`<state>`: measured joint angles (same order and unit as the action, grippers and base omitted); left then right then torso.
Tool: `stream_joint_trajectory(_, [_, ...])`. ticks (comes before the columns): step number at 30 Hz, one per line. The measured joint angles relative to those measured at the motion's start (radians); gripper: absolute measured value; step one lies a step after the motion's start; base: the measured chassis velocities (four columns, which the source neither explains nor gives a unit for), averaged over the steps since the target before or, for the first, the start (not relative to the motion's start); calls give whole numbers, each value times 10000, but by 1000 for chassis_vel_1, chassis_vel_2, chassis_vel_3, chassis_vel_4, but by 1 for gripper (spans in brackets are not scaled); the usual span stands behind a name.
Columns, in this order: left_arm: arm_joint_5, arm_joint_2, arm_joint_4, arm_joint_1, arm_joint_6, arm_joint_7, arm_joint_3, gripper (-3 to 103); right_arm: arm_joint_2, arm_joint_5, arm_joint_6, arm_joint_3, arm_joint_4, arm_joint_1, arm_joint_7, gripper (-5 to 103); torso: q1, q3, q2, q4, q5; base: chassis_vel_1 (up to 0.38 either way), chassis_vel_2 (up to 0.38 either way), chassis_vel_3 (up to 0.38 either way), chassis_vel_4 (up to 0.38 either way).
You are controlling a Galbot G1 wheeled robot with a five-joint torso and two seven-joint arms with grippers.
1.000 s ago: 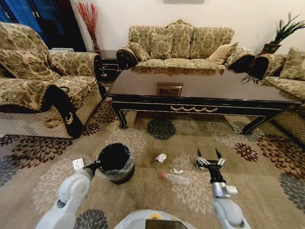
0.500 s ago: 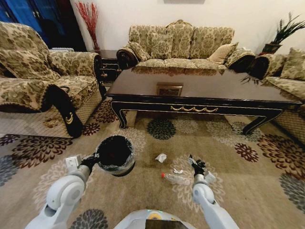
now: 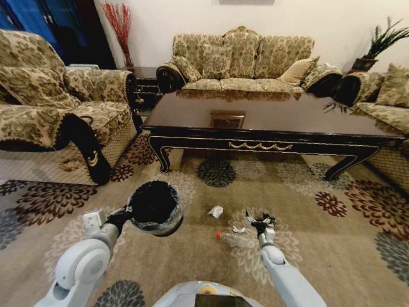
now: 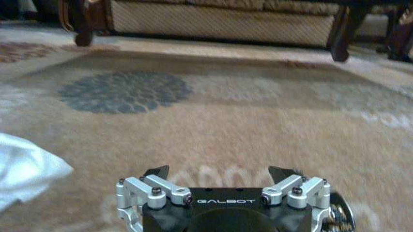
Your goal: Move to the front of the table and pick up the trash from the floor, then place it into the trash bin.
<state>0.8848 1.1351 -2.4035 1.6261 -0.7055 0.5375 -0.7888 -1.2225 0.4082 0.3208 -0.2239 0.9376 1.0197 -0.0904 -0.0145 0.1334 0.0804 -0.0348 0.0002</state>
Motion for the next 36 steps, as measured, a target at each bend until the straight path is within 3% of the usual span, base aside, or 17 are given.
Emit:
stream_joint_trajectory(7, [10,23,23,-23,-1,6,11,3,-154,99,213,-39,-764,-408,-18,100,0,0,0,-2,-1,0,0,0,0])
stream_joint_trajectory(17, [154,-33,227,-296,-10,28,159,3,-138,-27,-48,-315,-950,-450,-1056,100,0,-1,0,0,-3,0,0,0,0])
stream_joint_trajectory(27, [332,-102,217,-392,-52,76,182,3,-320,-342,-143,-442,-1525,-718,-1157,103,0,0,0,-2,-2,0,0,0,0])
stream_joint_trajectory(30, [413,-96,164,-369,-67,158,173,3,-360,-418,-142,-469,-1624,-773,-1153,97,0,0,0,-1,-1,0,0,0,0])
stream_joint_trajectory(36, [441,-20,58,-288,-75,231,168,3,-436,-672,-174,-481,-1890,-977,-1304,71,0,0,0,-2,-2,0,0,0,0])
